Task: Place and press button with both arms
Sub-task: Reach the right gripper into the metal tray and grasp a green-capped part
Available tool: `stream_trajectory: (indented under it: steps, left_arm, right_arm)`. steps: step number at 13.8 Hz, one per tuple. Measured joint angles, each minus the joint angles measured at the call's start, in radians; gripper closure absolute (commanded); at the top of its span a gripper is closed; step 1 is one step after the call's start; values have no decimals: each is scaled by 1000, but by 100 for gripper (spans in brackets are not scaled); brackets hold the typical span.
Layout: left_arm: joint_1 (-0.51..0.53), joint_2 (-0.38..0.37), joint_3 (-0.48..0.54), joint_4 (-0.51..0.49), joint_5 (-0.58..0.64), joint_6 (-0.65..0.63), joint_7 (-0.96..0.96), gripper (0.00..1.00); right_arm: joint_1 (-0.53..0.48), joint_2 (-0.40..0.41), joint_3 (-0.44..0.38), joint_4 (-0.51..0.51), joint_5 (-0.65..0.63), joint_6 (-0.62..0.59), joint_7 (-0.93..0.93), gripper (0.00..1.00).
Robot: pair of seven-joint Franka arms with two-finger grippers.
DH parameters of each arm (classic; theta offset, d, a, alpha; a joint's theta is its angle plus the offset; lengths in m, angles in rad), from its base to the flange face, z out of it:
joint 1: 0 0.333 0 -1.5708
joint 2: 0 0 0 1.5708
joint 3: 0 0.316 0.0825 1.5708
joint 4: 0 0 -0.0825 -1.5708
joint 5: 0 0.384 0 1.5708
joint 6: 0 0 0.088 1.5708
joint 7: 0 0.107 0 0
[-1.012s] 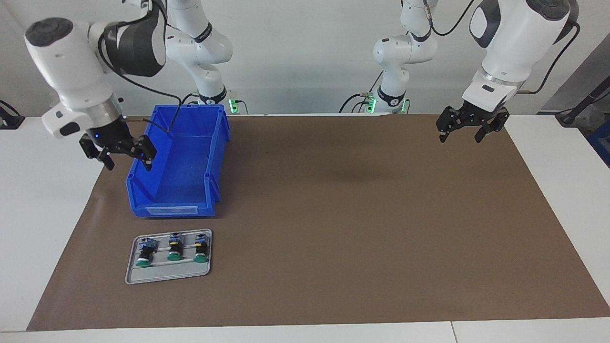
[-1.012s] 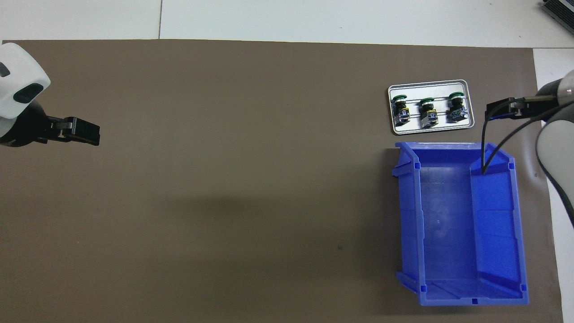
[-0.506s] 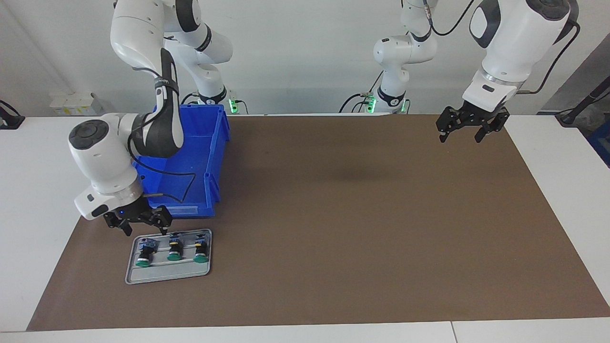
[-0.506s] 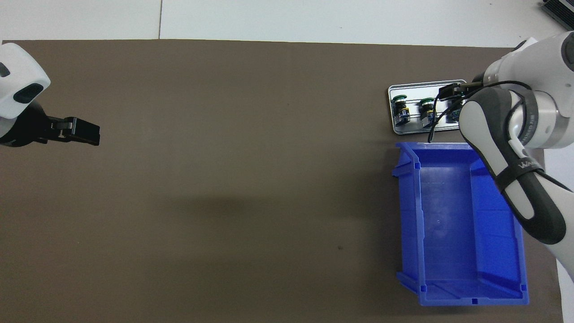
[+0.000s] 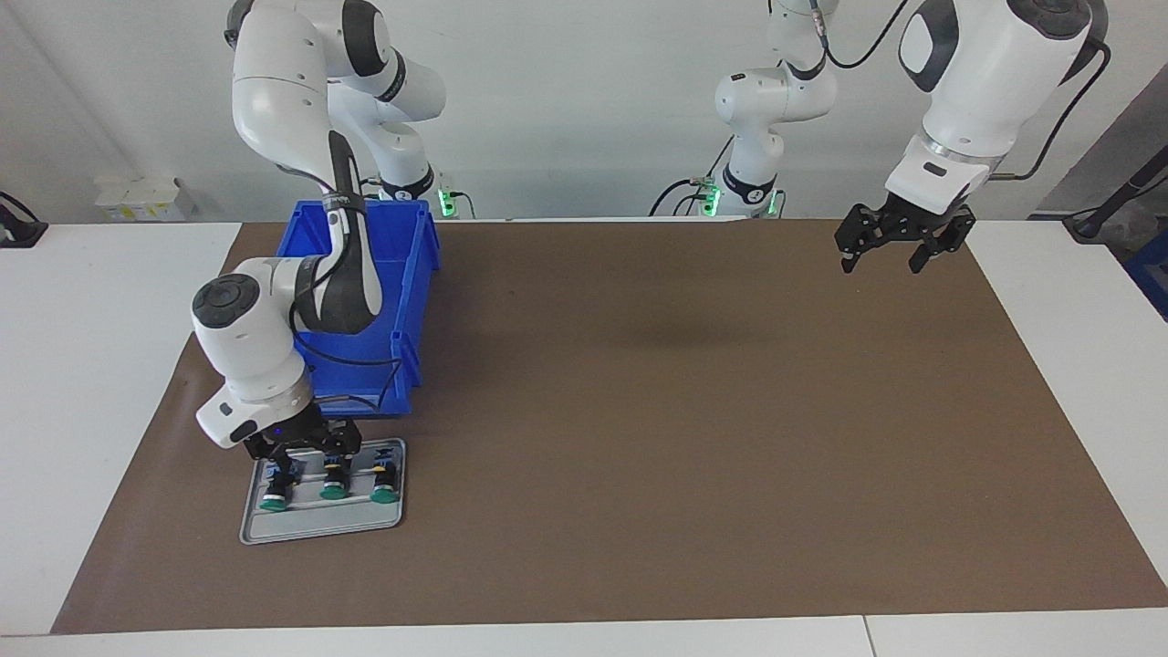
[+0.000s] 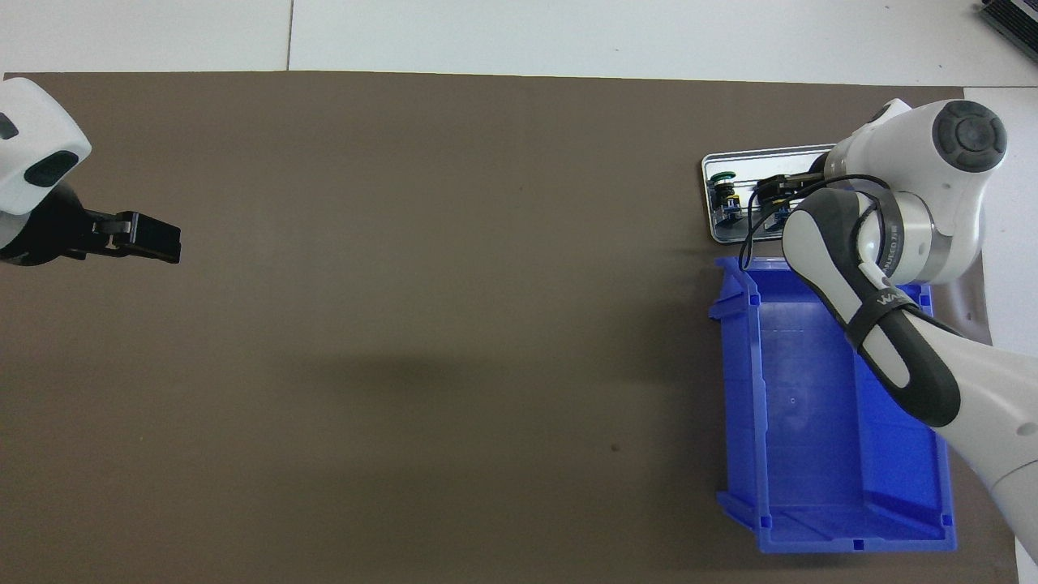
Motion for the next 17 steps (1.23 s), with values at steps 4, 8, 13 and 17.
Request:
stream_trajectory:
  steps: [4, 8, 13, 17]
  left_arm:
    - [0, 0, 0, 0, 0, 0, 0, 0]
    - [0, 0, 0, 0, 0, 0, 0, 0]
    - [0, 0, 0, 0, 0, 0, 0, 0]
    - [0, 0, 0, 0, 0, 0, 0, 0]
  right_arm:
    - [0, 3, 1, -73, 2, 79, -31, 51]
    - [-4, 4, 1, -88, 5, 129, -61, 100]
    - [-4, 0, 1, 24, 47, 52, 28, 100]
    - [4, -31, 0, 233, 45, -206, 364, 100]
